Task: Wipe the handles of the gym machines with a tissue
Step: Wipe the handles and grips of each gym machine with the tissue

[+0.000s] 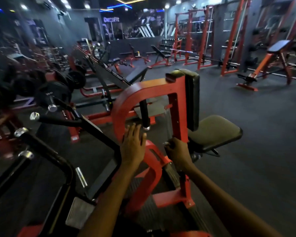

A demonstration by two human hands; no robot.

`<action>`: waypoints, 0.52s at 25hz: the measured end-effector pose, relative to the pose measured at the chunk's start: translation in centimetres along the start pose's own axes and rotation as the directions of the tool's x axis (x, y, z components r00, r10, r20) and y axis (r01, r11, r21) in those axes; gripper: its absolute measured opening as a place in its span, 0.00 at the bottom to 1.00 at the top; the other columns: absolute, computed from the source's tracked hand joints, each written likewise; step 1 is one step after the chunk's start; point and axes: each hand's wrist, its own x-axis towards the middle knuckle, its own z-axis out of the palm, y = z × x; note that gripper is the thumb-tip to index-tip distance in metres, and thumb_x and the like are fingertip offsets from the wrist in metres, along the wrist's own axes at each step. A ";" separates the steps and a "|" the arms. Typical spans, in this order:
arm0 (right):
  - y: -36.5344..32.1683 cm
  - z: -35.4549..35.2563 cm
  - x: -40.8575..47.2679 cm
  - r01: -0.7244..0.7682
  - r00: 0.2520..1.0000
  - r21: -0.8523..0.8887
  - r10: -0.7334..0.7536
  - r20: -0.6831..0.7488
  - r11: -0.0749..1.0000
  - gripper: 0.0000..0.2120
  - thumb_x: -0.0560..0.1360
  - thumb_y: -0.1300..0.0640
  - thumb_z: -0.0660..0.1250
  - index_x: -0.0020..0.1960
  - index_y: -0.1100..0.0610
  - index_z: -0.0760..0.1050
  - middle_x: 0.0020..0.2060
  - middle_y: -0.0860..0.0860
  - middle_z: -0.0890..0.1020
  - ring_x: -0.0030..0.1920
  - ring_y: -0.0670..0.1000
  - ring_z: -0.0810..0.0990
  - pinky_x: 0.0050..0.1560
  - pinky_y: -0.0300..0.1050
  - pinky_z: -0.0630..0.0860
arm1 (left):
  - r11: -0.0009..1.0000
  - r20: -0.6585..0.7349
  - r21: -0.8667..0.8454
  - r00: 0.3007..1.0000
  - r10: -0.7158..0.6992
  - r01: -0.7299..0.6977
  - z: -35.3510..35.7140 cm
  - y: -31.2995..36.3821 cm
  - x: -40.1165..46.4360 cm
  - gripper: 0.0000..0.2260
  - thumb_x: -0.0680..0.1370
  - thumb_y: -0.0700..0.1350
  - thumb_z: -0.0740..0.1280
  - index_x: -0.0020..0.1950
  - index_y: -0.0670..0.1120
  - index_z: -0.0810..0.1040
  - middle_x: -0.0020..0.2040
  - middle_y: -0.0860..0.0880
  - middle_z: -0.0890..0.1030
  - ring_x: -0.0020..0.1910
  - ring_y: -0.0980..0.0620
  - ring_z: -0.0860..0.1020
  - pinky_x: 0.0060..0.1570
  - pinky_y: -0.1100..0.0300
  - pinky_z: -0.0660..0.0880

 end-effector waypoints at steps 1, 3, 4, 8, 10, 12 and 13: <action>-0.6 0.2 1.7 -0.006 1.000 0.037 0.006 -0.018 0.999 0.05 0.73 0.61 0.68 0.39 0.58 0.77 0.33 0.51 0.78 0.35 0.49 0.76 0.36 0.42 0.69 | 1.000 -0.045 0.015 0.999 0.012 -0.011 -0.1 -0.4 2.4 0.23 0.80 0.52 0.56 0.68 0.40 0.74 0.68 0.39 0.74 0.69 0.38 0.71 0.66 0.45 0.68; -0.9 0.9 5.0 -0.001 0.999 0.085 0.005 -0.049 0.996 0.09 0.74 0.58 0.68 0.40 0.64 0.77 0.33 0.56 0.80 0.34 0.47 0.75 0.35 0.43 0.69 | 0.998 -0.106 0.059 0.994 0.040 -0.033 0.2 -1.3 6.8 0.23 0.80 0.52 0.55 0.70 0.41 0.72 0.71 0.40 0.71 0.72 0.39 0.68 0.68 0.45 0.66; -0.9 1.2 6.2 -0.010 0.998 0.114 0.018 -0.066 0.993 0.13 0.74 0.57 0.68 0.39 0.67 0.77 0.32 0.59 0.80 0.33 0.48 0.74 0.34 0.44 0.69 | 0.996 -0.122 0.077 0.991 0.055 -0.046 0.4 -1.9 8.6 0.23 0.81 0.52 0.54 0.72 0.41 0.70 0.73 0.41 0.69 0.73 0.41 0.66 0.69 0.44 0.66; -0.1 4.3 10.6 -0.143 0.988 0.227 0.153 -0.029 0.963 0.12 0.74 0.55 0.69 0.39 0.65 0.78 0.34 0.60 0.82 0.35 0.55 0.81 0.40 0.54 0.77 | 0.989 -0.151 0.089 0.980 0.133 -0.121 0.9 -4.1 15.1 0.21 0.82 0.50 0.54 0.73 0.43 0.68 0.75 0.42 0.66 0.74 0.43 0.65 0.70 0.45 0.66; -0.6 5.9 13.3 -0.176 0.984 0.312 0.167 0.055 0.933 0.06 0.73 0.56 0.69 0.43 0.58 0.82 0.36 0.55 0.84 0.39 0.54 0.83 0.45 0.57 0.80 | 0.978 -0.113 0.085 0.973 0.200 -0.191 1.1 -4.7 18.0 0.20 0.83 0.49 0.54 0.72 0.44 0.69 0.72 0.41 0.70 0.71 0.42 0.69 0.67 0.43 0.69; -1.8 7.3 16.5 -0.174 0.984 0.431 0.167 0.054 0.885 0.05 0.72 0.54 0.68 0.45 0.52 0.83 0.37 0.51 0.84 0.40 0.51 0.81 0.48 0.55 0.80 | 0.967 -0.087 0.091 0.966 0.245 -0.237 1.8 -5.4 19.0 0.20 0.83 0.50 0.54 0.71 0.43 0.71 0.69 0.41 0.73 0.68 0.41 0.72 0.61 0.42 0.74; -2.9 8.0 18.0 -0.160 0.985 0.510 0.169 0.028 0.845 0.05 0.73 0.54 0.68 0.44 0.51 0.83 0.39 0.50 0.83 0.42 0.50 0.80 0.49 0.53 0.79 | 0.963 -0.099 0.105 0.961 0.260 -0.249 2.1 -5.8 19.1 0.20 0.83 0.50 0.54 0.70 0.43 0.72 0.69 0.41 0.74 0.67 0.40 0.73 0.61 0.43 0.75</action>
